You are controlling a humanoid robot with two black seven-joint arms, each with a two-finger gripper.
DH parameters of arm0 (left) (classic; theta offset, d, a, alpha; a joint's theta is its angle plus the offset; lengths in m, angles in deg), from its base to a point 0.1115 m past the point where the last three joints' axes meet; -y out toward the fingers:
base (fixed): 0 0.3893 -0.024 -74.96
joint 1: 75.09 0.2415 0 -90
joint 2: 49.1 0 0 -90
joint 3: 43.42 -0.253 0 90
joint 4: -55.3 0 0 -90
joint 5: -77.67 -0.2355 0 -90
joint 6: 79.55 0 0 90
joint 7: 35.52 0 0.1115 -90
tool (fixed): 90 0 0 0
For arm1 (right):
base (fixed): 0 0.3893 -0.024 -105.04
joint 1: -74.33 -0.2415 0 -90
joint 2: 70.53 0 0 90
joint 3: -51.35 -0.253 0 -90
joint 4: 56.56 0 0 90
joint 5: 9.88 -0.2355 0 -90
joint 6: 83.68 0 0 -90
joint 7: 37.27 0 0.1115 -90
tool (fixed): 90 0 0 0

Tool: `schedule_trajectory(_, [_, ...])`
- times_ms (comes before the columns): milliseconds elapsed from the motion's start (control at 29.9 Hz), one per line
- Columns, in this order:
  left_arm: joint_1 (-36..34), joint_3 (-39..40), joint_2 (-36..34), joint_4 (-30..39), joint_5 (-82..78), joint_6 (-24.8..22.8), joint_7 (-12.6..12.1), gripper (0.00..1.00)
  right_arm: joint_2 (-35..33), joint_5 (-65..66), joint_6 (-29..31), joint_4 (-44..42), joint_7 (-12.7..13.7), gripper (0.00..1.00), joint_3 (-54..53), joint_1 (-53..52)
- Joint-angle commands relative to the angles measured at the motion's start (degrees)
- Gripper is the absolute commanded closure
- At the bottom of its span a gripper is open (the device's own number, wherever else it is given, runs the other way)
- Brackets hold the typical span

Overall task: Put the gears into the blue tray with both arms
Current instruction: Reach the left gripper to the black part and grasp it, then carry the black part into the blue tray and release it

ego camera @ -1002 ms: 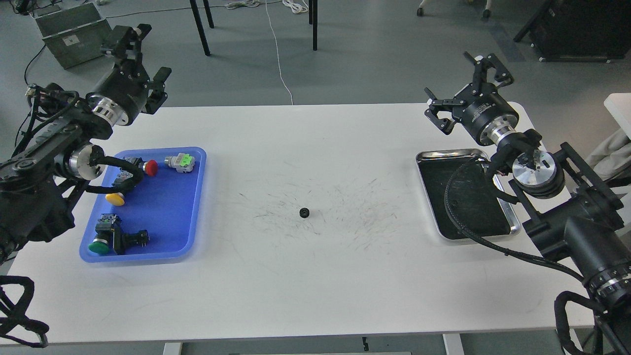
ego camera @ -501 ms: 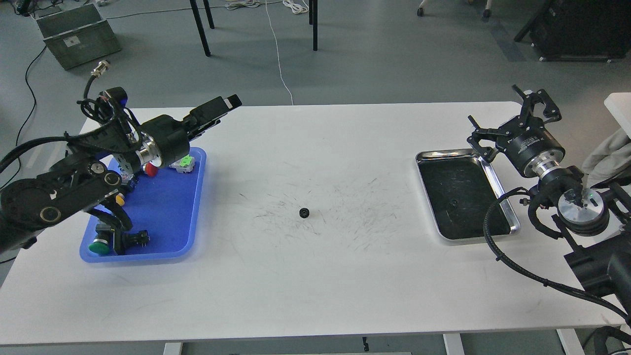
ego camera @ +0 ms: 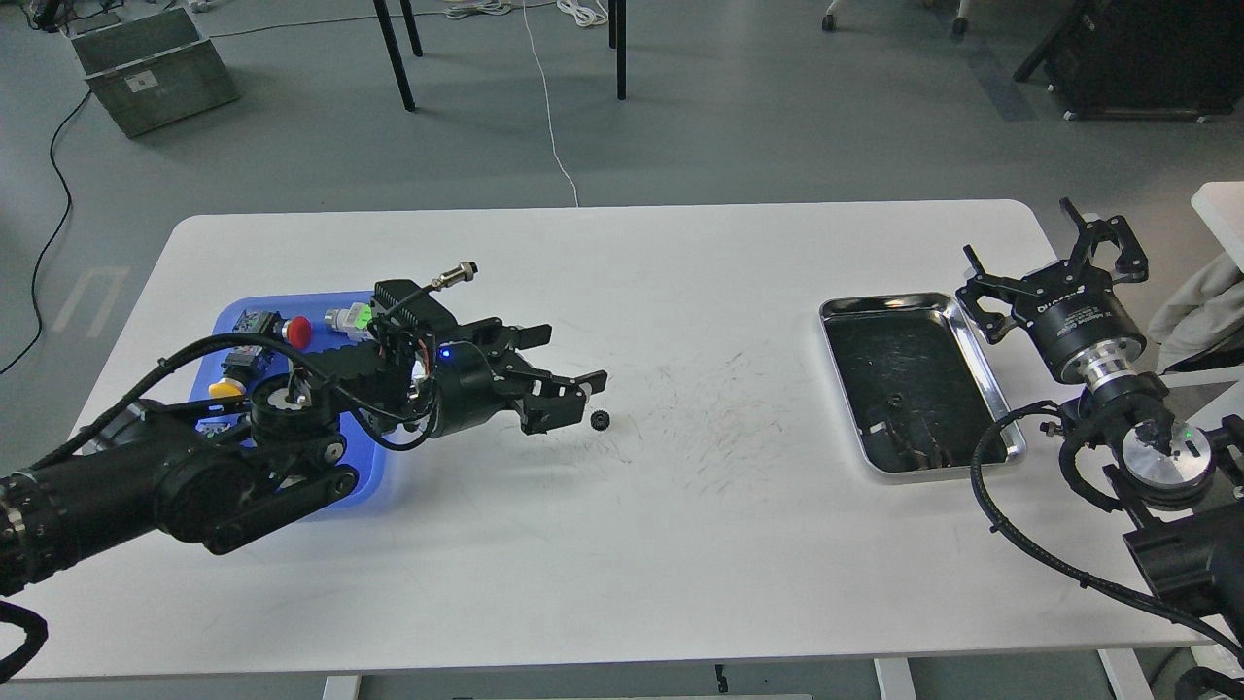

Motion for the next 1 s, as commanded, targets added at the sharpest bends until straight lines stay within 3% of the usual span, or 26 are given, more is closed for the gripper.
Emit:
schedule_trajectory(0, [2.3,-0.4,5.5,-5.9,-3.0,2.7,-1.7,0.02,0.2,0.0,-0.2,0.1,-0.1,0.01,0.3,0.1])
schedule_trajectory(200, [4.2,-0.4,9.9,-9.1,-8.5,3.0,-5.0,0.03,0.2,0.0,-0.2,0.1,-0.1,0.01,0.6,-0.1])
schedule_trajectory(368, [4.9,-0.5,11.2,-11.8,-9.1,4.9,-5.2,0.09,0.2,0.0,-0.2,0.1,-0.1,0.01,0.6,-0.3])
schedule_trajectory(601, [5.9,-0.5,11.2,-12.2,-11.9,5.5,-5.2,0.53,0.2,0.0,-0.2,-0.1,-0.1,0.01,0.7,-0.1])
schedule_trajectory(702, [6.5,-0.5,11.2,-12.1,-12.5,6.2,-5.1,0.67,0.2,0.0,-0.2,-0.1,-0.1,0.01,0.7,-0.1])
schedule_trajectory(768, [6.6,-0.4,11.2,-12.1,-12.5,6.6,-5.1,0.83,0.2,0.0,-0.2,0.0,-0.1,0.01,0.7,-0.1])
schedule_trajectory(835, [6.7,-0.4,11.2,-12.1,-12.4,6.6,-5.0,0.91,0.2,0.0,-0.2,0.0,-0.1,0.01,0.8,-0.2])
schedule_trajectory(969, [6.6,-0.1,10.7,-11.5,-12.2,6.6,-5.0,0.94,0.2,0.0,-0.2,0.0,-0.1,0.01,0.8,-0.3])
